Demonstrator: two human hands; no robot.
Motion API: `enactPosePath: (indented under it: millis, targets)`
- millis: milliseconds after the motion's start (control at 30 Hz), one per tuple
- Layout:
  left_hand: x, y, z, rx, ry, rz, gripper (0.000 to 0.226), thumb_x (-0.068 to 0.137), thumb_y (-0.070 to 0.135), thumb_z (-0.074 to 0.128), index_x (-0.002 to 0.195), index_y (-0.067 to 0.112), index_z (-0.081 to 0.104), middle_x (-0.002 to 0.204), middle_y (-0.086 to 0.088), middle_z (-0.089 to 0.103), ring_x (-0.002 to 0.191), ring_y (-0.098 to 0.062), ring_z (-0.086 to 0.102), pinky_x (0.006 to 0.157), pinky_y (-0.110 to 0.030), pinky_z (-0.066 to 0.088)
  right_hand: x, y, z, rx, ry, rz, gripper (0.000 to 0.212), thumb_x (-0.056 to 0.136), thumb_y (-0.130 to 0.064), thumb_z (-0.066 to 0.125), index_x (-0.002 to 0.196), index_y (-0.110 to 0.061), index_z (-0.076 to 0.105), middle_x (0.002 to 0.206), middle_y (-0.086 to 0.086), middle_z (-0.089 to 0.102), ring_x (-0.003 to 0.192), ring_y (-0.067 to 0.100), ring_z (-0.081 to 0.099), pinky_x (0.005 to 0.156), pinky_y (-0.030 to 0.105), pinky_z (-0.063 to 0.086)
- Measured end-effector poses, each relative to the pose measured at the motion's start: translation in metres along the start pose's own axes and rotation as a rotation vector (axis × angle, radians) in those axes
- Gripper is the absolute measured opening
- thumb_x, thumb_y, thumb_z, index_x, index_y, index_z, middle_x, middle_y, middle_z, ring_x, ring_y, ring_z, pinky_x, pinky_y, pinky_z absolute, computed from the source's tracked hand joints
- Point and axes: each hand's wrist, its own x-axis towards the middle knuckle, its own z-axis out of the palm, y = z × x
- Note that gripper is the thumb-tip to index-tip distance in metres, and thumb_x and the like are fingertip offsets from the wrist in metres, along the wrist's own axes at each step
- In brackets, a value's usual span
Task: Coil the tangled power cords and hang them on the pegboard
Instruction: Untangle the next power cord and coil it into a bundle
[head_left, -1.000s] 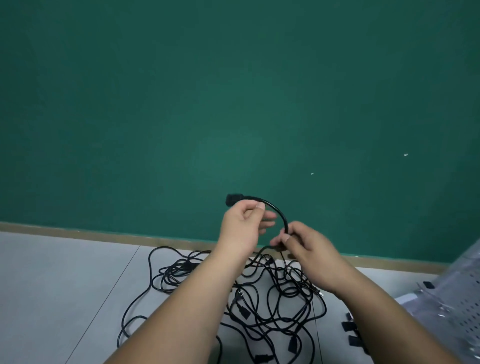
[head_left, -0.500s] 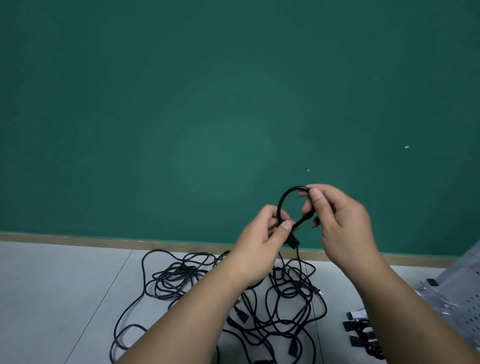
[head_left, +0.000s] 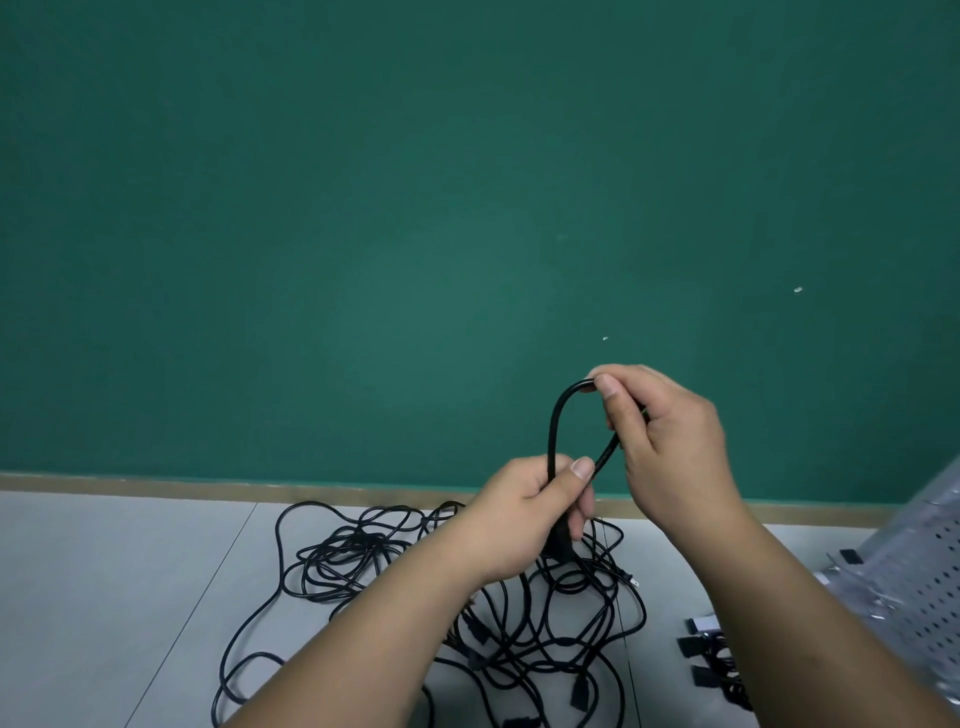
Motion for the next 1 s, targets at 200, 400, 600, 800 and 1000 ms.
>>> enactPosePath:
  millis: [200,400,600,800,1000]
  targets:
    - [-0.005,0.002,0.008,-0.235,0.032,-0.043,0.021,0.115,0.028,0.044,0.109,0.01,0.053,0.072,-0.003,0.061,0.07,-0.027,0.065,0.076,-0.038,0.056,-0.001,0.004,-0.002,-0.032,-0.074,0.034,0.019,0.108,-0.028,0.059,0.106,-0.022,0.076,0.082,-0.015,0.065,0.079,0.01,0.062,0.07,0.022,0.047]
    - [-0.004,-0.005,0.012,-0.169,-0.026,-0.087,0.029,0.115,0.028,0.041,0.101,0.013,0.062,0.06,0.01,0.036,0.054,-0.015,0.041,0.071,-0.042,0.057,-0.003,0.011,-0.004,0.13,-0.22,0.226,0.017,0.107,-0.032,0.06,0.101,-0.035,0.077,0.072,-0.008,0.066,0.056,0.013,0.056,0.056,0.033,0.048]
    - [-0.002,0.001,0.014,-0.294,0.05,-0.08,0.028,0.116,0.024,0.039,0.1,0.009,0.057,0.06,0.003,0.034,0.053,-0.015,0.041,0.067,-0.04,0.059,-0.006,0.011,-0.003,0.318,-0.272,0.346,0.021,0.108,-0.024,0.06,0.12,-0.032,0.074,0.097,-0.005,0.076,0.073,0.014,0.068,0.07,0.035,0.059]
    - [0.006,0.012,-0.002,-0.568,0.269,-0.061,0.025,0.115,0.021,0.039,0.1,0.009,0.054,0.063,0.001,0.036,0.054,-0.015,0.038,0.065,-0.036,0.047,-0.021,0.014,0.008,0.345,-0.667,0.558,0.043,0.112,-0.045,0.039,0.113,-0.021,0.075,0.101,-0.006,0.079,0.092,0.023,0.076,0.089,0.044,0.059]
    - [0.009,0.013,-0.023,-0.783,0.42,0.003,0.016,0.115,0.018,0.04,0.115,0.007,0.053,0.07,-0.002,0.046,0.062,-0.018,0.049,0.066,-0.032,0.054,-0.034,-0.001,0.029,0.426,-0.795,0.737,0.062,0.109,-0.061,0.027,0.124,-0.02,0.071,0.106,-0.002,0.082,0.103,0.018,0.078,0.103,0.044,0.056]
